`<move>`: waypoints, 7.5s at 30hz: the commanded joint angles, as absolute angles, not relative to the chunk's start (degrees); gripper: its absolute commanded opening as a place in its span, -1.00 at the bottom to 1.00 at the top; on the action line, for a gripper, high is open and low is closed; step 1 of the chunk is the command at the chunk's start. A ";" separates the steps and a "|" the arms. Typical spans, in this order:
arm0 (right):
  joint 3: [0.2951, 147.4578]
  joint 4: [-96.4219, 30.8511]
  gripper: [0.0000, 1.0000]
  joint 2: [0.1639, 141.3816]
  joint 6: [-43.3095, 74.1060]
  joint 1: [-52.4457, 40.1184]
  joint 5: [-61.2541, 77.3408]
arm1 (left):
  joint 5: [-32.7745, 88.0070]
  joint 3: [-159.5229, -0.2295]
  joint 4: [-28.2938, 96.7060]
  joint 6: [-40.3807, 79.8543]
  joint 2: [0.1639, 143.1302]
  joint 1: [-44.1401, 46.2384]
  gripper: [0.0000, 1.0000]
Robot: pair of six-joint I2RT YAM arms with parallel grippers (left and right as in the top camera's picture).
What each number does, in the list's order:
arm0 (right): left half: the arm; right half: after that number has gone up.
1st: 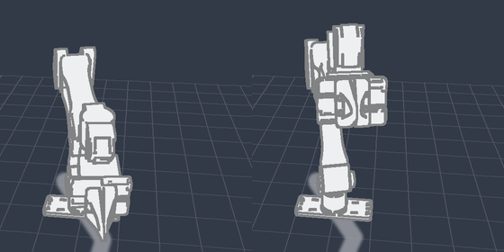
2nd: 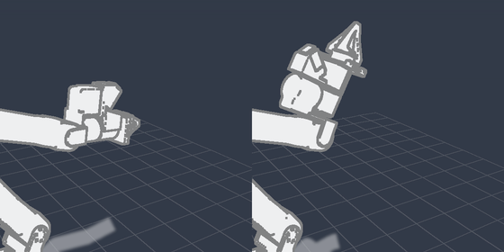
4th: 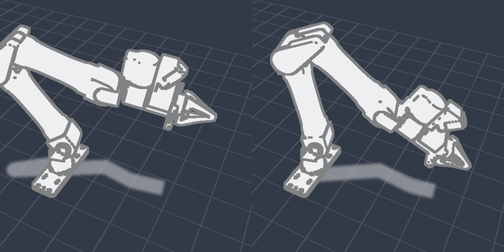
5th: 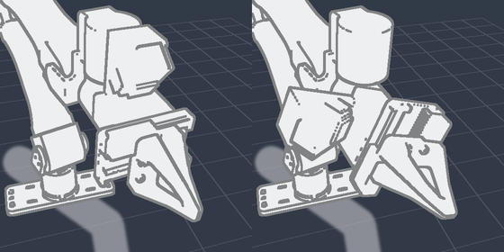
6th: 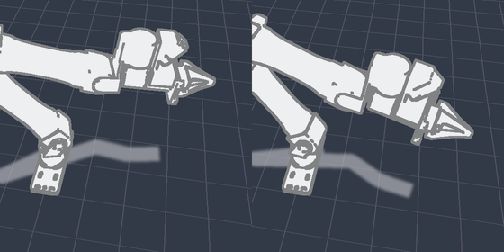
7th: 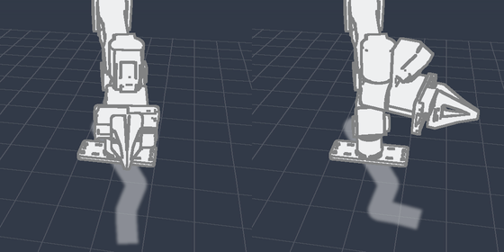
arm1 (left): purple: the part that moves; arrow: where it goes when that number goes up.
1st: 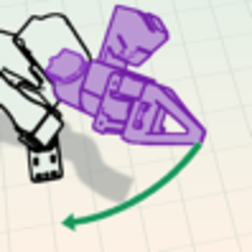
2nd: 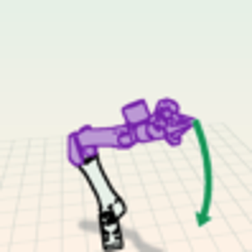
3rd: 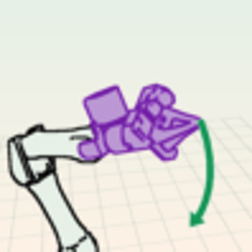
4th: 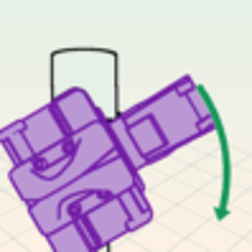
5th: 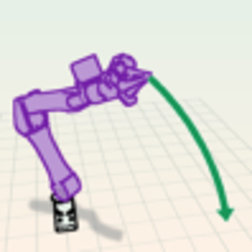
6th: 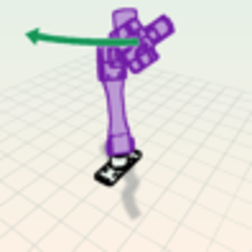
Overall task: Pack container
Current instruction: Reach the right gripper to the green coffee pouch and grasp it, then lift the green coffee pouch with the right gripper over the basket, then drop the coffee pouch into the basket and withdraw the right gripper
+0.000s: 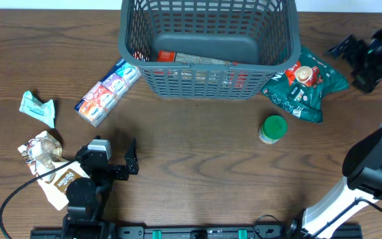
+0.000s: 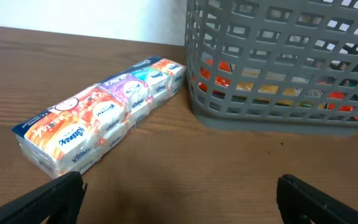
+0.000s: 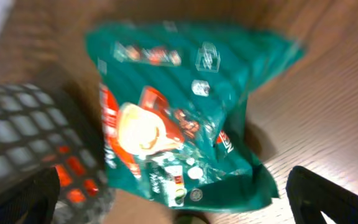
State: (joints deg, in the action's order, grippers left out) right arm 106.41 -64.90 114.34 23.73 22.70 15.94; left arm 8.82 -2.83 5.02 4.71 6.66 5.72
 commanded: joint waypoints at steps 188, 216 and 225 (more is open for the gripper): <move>116.95 -49.50 -0.98 113.23 -27.88 -8.43 6.39 | 9.87 -2.17 7.09 5.06 6.63 5.48 0.97; 116.95 -49.76 -0.97 113.25 -26.22 -8.95 5.96 | 9.85 -2.17 7.25 5.06 6.63 5.48 0.97; 116.92 -50.39 0.99 113.27 -26.15 -12.05 6.00 | 9.85 -2.17 7.25 5.06 6.63 5.48 0.97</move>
